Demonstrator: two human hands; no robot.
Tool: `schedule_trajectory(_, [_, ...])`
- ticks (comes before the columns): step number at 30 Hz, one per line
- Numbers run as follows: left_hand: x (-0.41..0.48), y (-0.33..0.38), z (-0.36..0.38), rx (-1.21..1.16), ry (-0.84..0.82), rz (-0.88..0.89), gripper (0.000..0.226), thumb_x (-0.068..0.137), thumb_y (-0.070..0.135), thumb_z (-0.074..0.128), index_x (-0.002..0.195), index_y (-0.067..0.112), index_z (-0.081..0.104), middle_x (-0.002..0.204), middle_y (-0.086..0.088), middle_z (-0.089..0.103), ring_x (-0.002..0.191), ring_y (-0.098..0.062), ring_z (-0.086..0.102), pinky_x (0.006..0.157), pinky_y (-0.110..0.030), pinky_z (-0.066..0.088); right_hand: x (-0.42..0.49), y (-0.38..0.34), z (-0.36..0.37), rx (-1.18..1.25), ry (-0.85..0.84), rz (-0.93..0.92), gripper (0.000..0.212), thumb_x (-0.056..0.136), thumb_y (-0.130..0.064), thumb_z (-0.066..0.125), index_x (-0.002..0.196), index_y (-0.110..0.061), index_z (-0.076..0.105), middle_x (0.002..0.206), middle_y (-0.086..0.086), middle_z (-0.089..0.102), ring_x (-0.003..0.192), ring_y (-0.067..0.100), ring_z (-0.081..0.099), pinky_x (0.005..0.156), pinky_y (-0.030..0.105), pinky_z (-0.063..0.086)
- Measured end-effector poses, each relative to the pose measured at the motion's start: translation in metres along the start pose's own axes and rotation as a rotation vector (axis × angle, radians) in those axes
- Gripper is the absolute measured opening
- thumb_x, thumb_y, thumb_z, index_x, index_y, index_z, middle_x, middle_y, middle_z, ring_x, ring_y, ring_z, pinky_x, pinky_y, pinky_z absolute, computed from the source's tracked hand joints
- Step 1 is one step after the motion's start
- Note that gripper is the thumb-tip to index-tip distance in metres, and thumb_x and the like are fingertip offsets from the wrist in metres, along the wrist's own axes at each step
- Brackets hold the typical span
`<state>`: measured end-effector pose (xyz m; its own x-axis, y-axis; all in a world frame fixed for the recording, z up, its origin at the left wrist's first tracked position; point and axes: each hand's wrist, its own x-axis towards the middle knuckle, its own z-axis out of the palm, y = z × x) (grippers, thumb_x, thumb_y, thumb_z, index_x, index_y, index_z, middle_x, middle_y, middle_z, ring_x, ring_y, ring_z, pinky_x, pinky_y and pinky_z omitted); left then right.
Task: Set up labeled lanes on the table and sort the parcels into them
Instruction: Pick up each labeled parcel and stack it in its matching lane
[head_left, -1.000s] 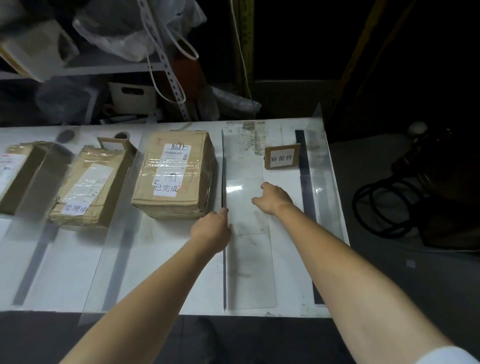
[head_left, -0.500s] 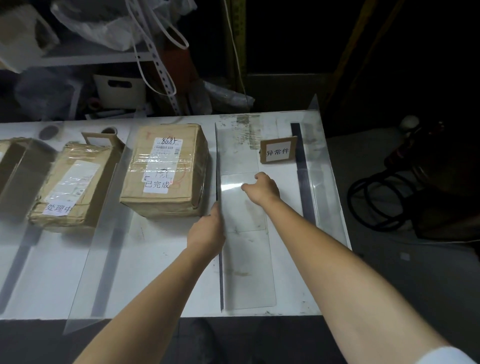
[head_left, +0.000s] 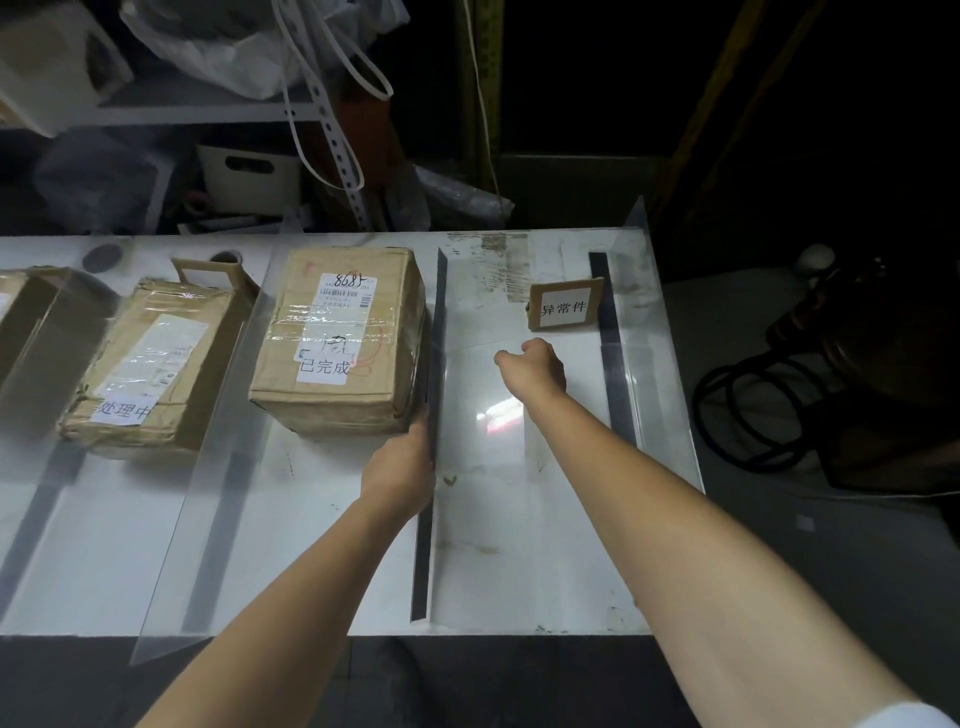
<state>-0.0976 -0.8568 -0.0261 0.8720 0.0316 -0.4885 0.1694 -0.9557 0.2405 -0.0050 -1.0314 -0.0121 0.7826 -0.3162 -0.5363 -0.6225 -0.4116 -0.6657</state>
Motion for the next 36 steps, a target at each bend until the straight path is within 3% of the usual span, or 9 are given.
schedule_trajectory(5, [-0.005,-0.013,-0.004,0.055,-0.012,0.015,0.057,0.098,0.025,0.052,0.151,0.020,0.030,0.129,-0.011,0.055,0.113,-0.034,0.057,0.084,-0.041,0.053,-0.016,-0.019,-0.003,-0.070,0.022,-0.087,0.041,0.094,-0.029,0.056,0.128,-0.006,0.055,0.123,0.011,0.063,0.108,0.032,0.060,0.082,0.033,0.045])
schedule_trajectory(11, [-0.028,-0.025,-0.012,-0.030,0.001,0.090,0.054,0.099,0.030,0.052,0.150,0.024,0.035,0.144,-0.007,0.045,0.123,-0.031,0.051,0.090,-0.042,0.052,-0.036,-0.047,0.007,-0.079,-0.003,-0.223,0.041,0.095,-0.036,0.056,0.131,-0.016,0.057,0.120,0.004,0.065,0.106,0.028,0.061,0.079,0.029,0.044])
schedule_trajectory(14, [-0.032,-0.019,-0.030,-0.234,0.005,0.071,0.046,0.105,0.032,0.042,0.149,0.017,0.043,0.149,-0.009,0.049,0.134,-0.031,0.047,0.105,-0.038,0.042,-0.046,-0.059,0.022,-0.091,-0.040,-0.282,0.038,0.095,-0.039,0.056,0.125,-0.017,0.059,0.114,0.004,0.066,0.100,0.027,0.062,0.076,0.029,0.043])
schedule_trajectory(16, [-0.037,-0.010,-0.043,-0.427,-0.003,0.050,0.043,0.107,0.034,0.038,0.145,0.016,0.049,0.145,-0.008,0.055,0.133,-0.029,0.048,0.105,-0.034,0.040,-0.051,-0.064,0.032,-0.098,-0.054,-0.297,0.032,0.097,-0.040,0.054,0.119,-0.017,0.060,0.110,0.005,0.067,0.095,0.026,0.061,0.076,0.031,0.043])
schedule_trajectory(19, [-0.047,-0.001,-0.055,-0.689,-0.075,0.005,0.043,0.103,0.046,0.040,0.137,0.026,0.056,0.135,-0.001,0.061,0.123,-0.025,0.056,0.104,-0.046,0.048,-0.055,-0.065,0.040,-0.090,-0.038,-0.282,0.029,0.100,-0.039,0.049,0.118,-0.020,0.059,0.112,0.005,0.068,0.099,0.028,0.062,0.077,0.030,0.040])
schedule_trajectory(22, [-0.053,-0.005,-0.050,-0.772,-0.135,-0.007,0.054,0.094,0.057,0.047,0.142,0.031,0.050,0.133,0.001,0.062,0.120,-0.023,0.059,0.101,-0.052,0.050,-0.053,-0.063,0.042,-0.075,-0.035,-0.269,0.033,0.102,-0.038,0.044,0.125,-0.019,0.059,0.123,0.005,0.066,0.109,0.030,0.060,0.082,0.032,0.041])
schedule_trajectory(26, [-0.066,-0.007,-0.042,-0.739,-0.206,0.049,0.056,0.102,0.027,0.053,0.152,0.037,0.031,0.114,0.001,0.063,0.107,-0.023,0.062,0.094,-0.050,0.055,-0.050,-0.062,0.044,-0.027,-0.064,-0.258,0.040,0.105,-0.036,0.037,0.138,-0.020,0.054,0.137,0.007,0.059,0.122,0.032,0.055,0.097,0.037,0.042])
schedule_trajectory(30, [-0.069,-0.006,-0.038,-0.770,-0.233,0.040,0.063,0.103,0.018,0.049,0.155,0.042,0.022,0.126,-0.004,0.056,0.112,-0.030,0.060,0.080,-0.049,0.061,-0.051,-0.062,0.047,0.004,-0.095,-0.244,0.045,0.108,-0.036,0.031,0.149,-0.022,0.044,0.148,0.004,0.051,0.134,0.030,0.047,0.106,0.037,0.037])
schedule_trajectory(36, [-0.070,-0.008,-0.034,-0.752,-0.237,0.045,0.066,0.102,0.019,0.053,0.156,0.042,0.022,0.137,-0.010,0.054,0.116,-0.030,0.058,0.079,-0.055,0.061,-0.049,-0.063,0.055,0.034,-0.090,-0.237,0.048,0.106,-0.039,0.031,0.151,-0.025,0.041,0.149,0.004,0.050,0.133,0.030,0.049,0.109,0.040,0.038])
